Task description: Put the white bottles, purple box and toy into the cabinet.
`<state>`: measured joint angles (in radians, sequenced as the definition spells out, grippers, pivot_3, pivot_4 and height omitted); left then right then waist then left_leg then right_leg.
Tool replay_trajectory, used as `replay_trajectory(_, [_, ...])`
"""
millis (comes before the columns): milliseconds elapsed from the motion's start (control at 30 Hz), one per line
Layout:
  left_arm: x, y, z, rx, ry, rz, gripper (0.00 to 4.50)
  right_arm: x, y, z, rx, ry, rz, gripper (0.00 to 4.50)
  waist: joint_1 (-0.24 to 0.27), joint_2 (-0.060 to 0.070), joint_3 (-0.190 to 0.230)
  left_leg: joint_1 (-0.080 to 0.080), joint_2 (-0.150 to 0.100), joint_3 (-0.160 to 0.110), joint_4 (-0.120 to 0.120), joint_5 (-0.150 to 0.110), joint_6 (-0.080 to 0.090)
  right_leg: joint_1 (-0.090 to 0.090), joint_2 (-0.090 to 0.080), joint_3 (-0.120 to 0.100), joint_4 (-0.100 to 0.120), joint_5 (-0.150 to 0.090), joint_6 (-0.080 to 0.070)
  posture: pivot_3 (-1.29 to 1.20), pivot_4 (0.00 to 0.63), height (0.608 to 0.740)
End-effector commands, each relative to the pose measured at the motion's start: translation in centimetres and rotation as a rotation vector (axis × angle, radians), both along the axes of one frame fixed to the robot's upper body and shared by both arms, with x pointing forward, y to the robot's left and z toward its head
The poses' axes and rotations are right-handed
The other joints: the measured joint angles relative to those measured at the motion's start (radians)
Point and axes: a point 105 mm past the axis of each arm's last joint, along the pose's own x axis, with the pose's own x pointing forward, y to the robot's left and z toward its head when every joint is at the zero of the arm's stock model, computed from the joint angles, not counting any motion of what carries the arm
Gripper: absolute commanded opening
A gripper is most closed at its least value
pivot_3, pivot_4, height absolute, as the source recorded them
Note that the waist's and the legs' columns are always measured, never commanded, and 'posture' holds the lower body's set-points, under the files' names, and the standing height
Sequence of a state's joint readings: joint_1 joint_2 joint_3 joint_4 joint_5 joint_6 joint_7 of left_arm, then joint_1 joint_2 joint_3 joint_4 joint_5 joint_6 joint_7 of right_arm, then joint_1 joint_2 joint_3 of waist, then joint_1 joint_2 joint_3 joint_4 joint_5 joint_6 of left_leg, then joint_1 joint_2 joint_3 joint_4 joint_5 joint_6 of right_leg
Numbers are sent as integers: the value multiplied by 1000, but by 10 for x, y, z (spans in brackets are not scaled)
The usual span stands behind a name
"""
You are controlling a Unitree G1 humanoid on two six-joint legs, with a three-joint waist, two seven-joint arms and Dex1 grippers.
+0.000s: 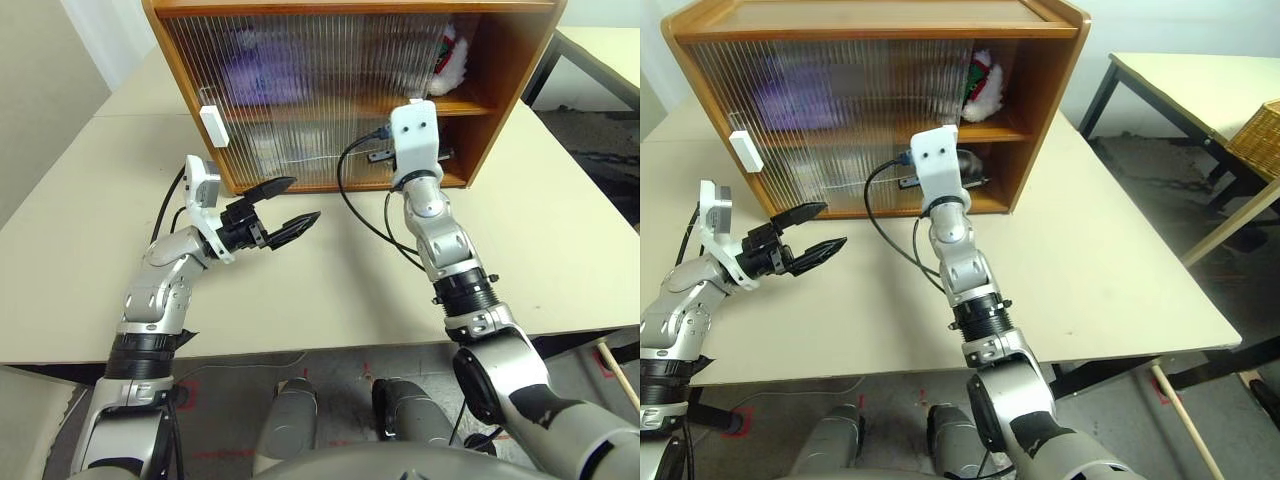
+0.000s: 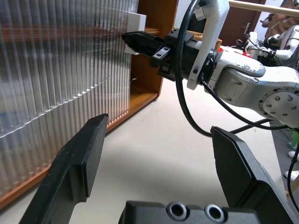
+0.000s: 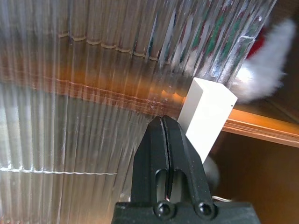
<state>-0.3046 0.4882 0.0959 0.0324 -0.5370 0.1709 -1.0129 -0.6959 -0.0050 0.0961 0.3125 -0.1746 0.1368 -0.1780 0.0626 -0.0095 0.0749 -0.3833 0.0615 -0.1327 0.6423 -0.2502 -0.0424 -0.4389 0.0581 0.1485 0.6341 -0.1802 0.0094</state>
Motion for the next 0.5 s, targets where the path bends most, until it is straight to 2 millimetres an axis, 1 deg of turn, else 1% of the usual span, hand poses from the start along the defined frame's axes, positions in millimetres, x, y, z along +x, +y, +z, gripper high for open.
replay_trajectory(33, [-1,-4,-1,14,-3,-15,4500,-2,-13,4,5,-16,-50,48,-1,0,0,0,0,0,0,0,0,0,0,0,0,0,0,115,80,740])
replay_trajectory(200, [-1,-4,-1,13,-2,-15,4500,-4,-26,1,14,-4,-84,48,-1,0,0,0,0,0,0,0,0,0,0,0,0,0,0,113,81,740])
replay_trajectory(333, [-1,-4,-2,13,-1,-15,4500,-4,-45,-4,15,12,-138,48,-1,0,0,0,0,0,0,0,0,0,0,0,0,0,1,111,82,740])
replay_trajectory(500, [0,-5,-1,11,-1,-17,4500,-3,-57,-10,27,31,-166,48,-4,0,0,0,0,1,0,0,0,0,0,1,0,0,1,106,83,740])
